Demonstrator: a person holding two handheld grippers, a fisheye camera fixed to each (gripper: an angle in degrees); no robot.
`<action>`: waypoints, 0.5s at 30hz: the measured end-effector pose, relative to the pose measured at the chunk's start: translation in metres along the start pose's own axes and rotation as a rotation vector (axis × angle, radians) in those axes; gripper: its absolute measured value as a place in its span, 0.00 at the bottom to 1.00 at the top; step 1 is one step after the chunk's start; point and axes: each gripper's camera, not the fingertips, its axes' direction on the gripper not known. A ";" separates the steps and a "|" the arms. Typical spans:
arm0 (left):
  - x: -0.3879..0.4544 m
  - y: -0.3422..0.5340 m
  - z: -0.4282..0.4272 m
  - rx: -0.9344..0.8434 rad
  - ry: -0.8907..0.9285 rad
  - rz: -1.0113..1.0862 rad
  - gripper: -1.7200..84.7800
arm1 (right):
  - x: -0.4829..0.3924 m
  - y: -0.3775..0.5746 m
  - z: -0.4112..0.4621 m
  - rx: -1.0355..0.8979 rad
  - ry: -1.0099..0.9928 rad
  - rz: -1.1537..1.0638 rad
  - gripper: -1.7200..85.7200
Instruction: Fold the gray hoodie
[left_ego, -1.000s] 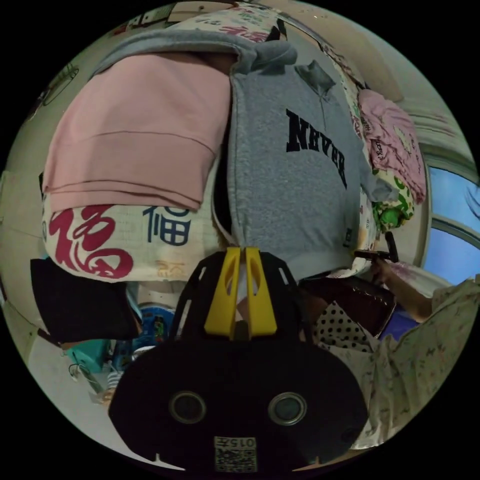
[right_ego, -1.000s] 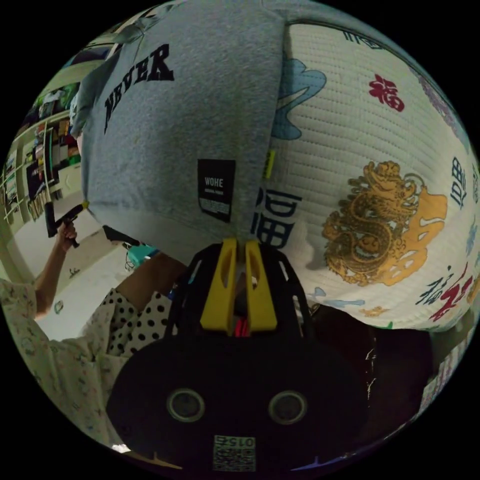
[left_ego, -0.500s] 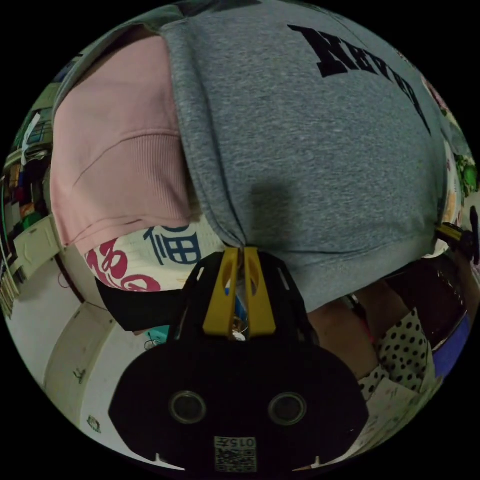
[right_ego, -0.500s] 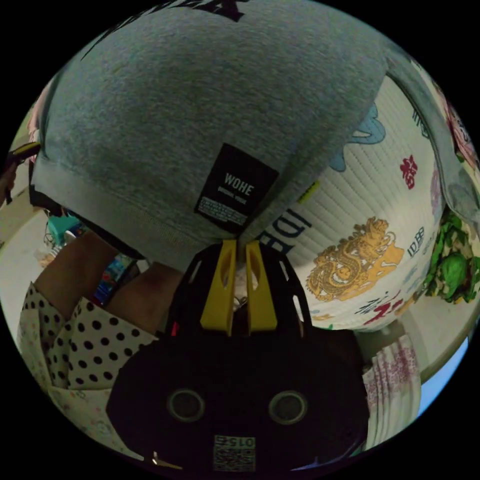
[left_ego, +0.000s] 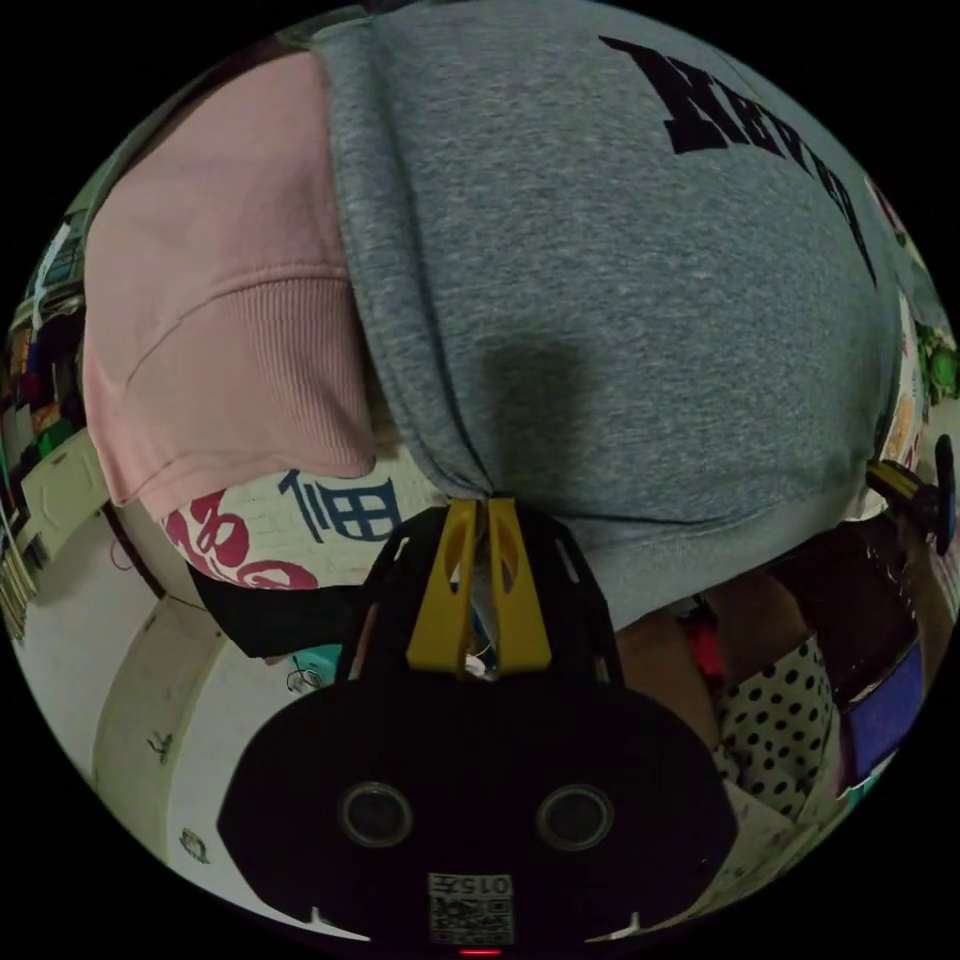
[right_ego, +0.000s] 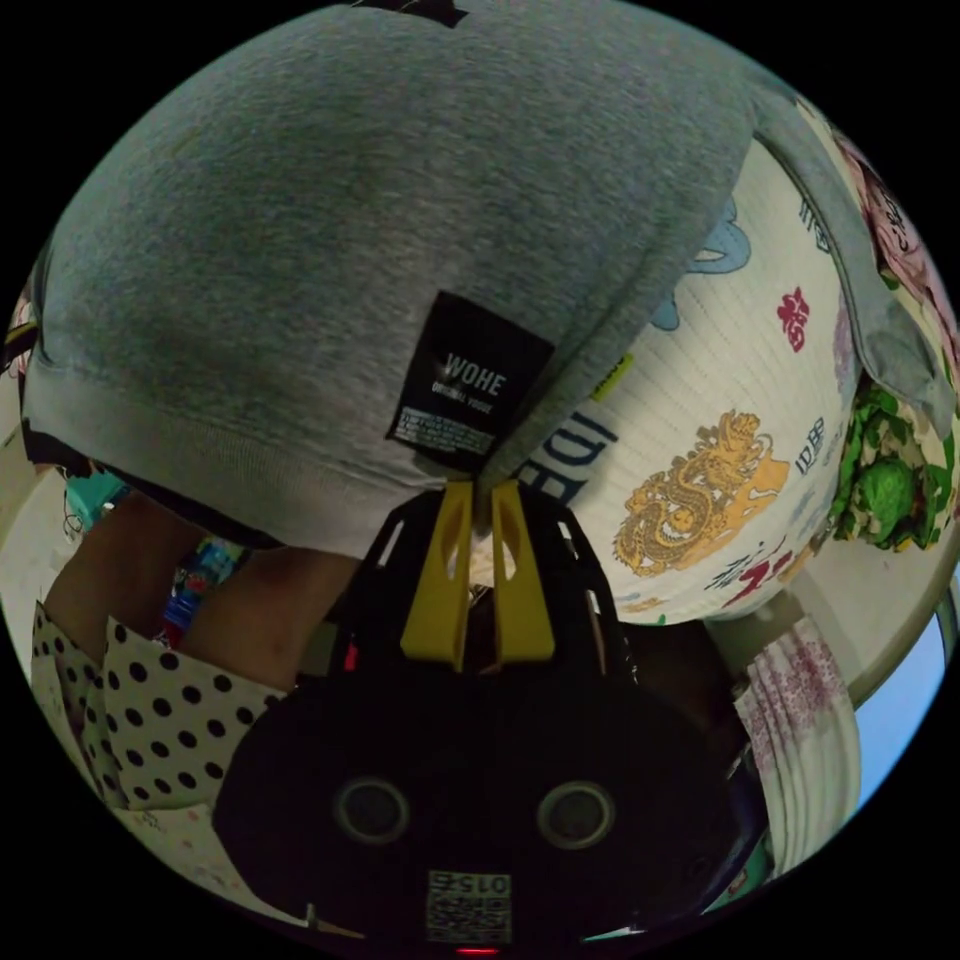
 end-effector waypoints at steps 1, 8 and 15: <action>0.009 0.005 -0.011 0.005 -0.012 0.018 0.02 | 0.002 0.004 0.000 0.003 0.005 0.009 0.05; 0.025 0.090 -0.090 0.220 0.079 0.009 0.10 | 0.033 0.042 0.003 0.093 -0.124 0.062 0.08; 0.032 0.156 -0.166 0.202 0.019 -0.064 0.12 | 0.062 0.086 0.012 0.170 -0.255 0.182 0.09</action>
